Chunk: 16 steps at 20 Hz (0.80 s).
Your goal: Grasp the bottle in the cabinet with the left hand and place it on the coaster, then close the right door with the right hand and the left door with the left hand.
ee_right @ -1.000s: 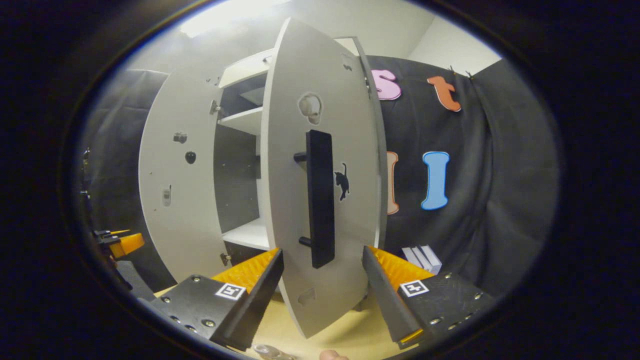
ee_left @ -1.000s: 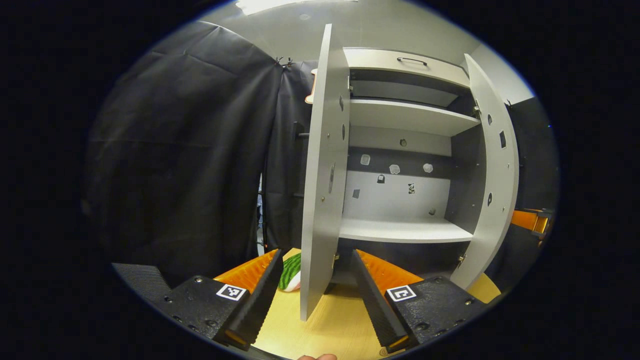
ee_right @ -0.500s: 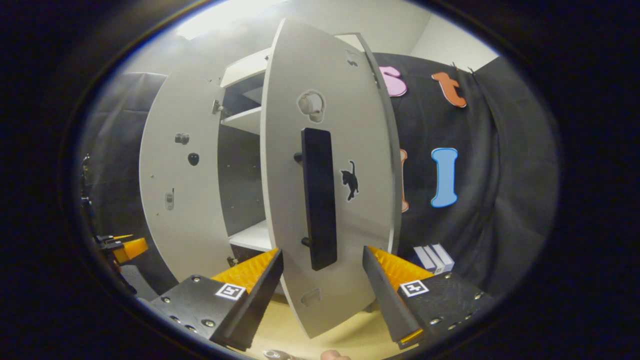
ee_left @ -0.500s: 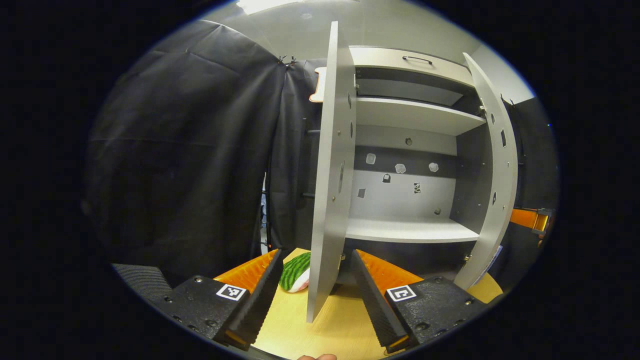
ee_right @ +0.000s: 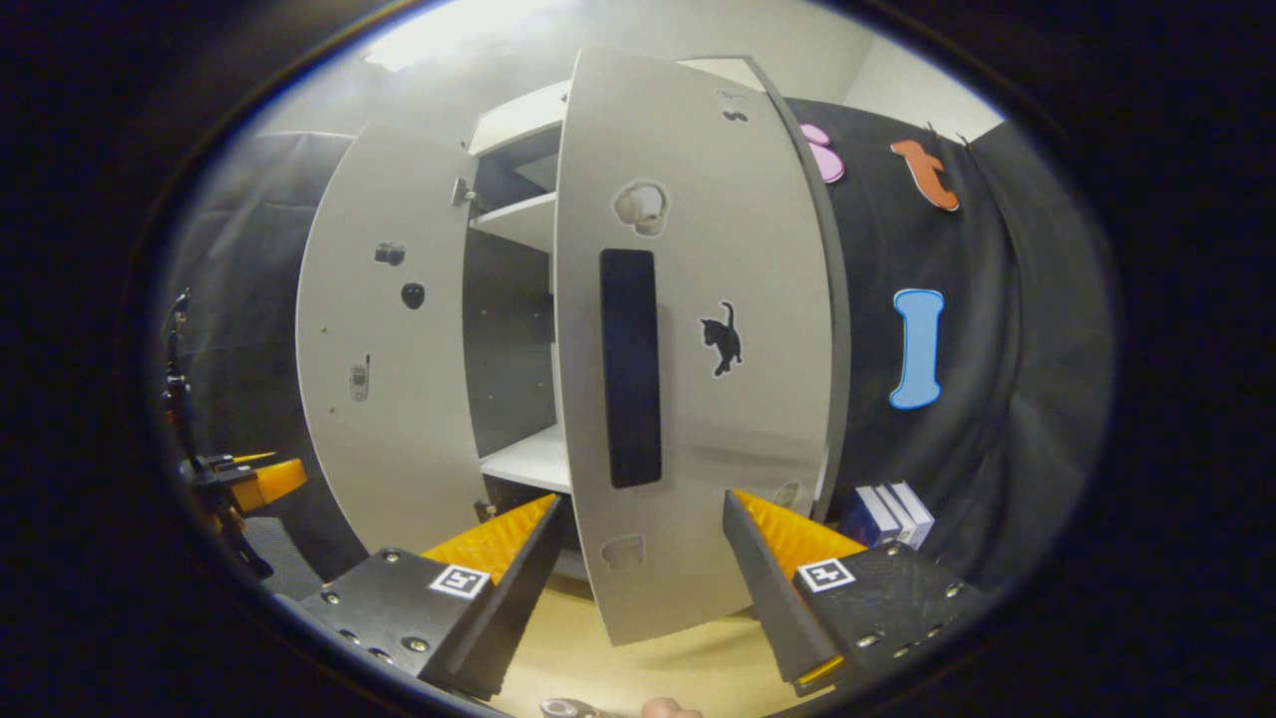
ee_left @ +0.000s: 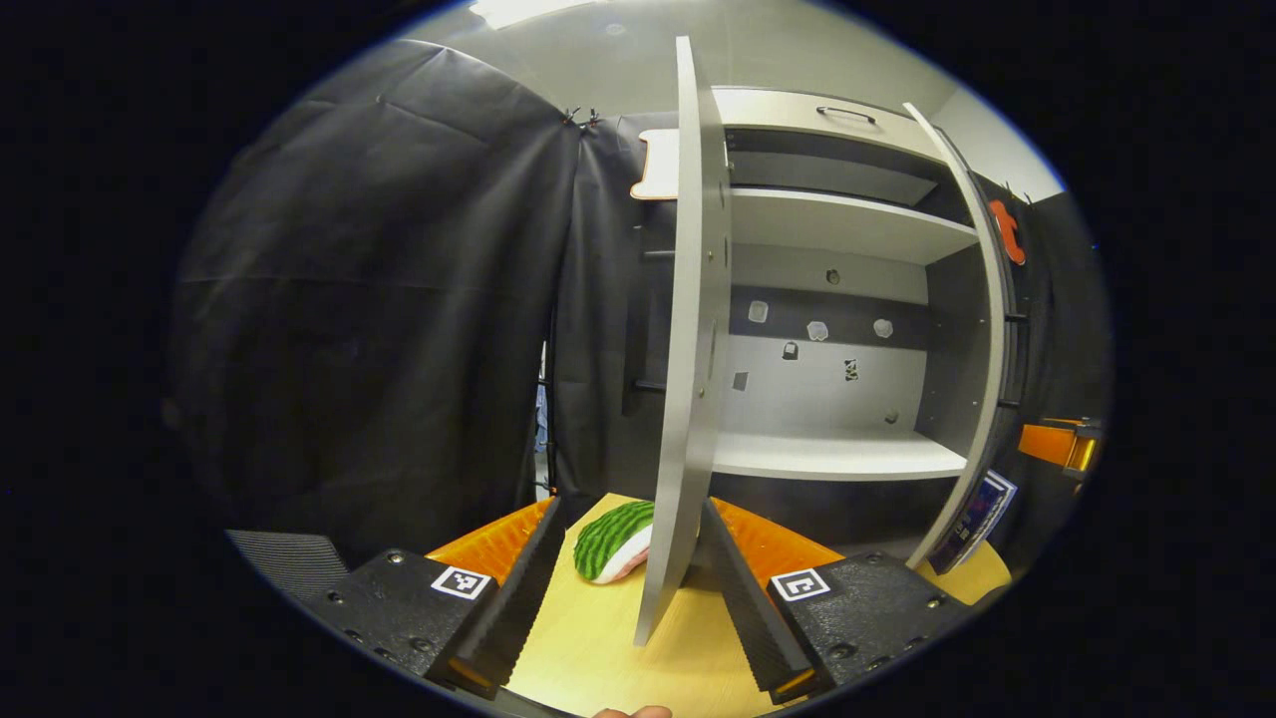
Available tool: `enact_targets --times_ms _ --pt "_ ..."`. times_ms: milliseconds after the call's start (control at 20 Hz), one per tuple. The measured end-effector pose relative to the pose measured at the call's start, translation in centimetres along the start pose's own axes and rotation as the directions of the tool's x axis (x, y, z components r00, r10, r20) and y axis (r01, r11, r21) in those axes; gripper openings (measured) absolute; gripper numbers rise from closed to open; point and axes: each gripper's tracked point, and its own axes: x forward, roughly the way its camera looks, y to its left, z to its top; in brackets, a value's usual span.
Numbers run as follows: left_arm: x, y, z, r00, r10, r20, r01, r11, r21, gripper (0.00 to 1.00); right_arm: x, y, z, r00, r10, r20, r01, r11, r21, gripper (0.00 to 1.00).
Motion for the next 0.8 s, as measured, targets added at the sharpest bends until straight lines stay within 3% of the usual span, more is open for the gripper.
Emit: enact_targets --times_ms 300,800 --pt "0.6 0.3 -0.5 1.0 0.008 -0.013 -0.009 1.0 -0.003 0.87 0.5 0.4 -0.2 1.0 -0.01 -0.001 0.01 1.0 0.007 0.96" --pt "2.3 0.8 -1.2 1.0 0.004 -0.027 -0.005 1.0 -0.009 0.87 1.0 0.4 -0.4 0.999 -0.041 0.0 0.041 0.999 0.002 0.93"
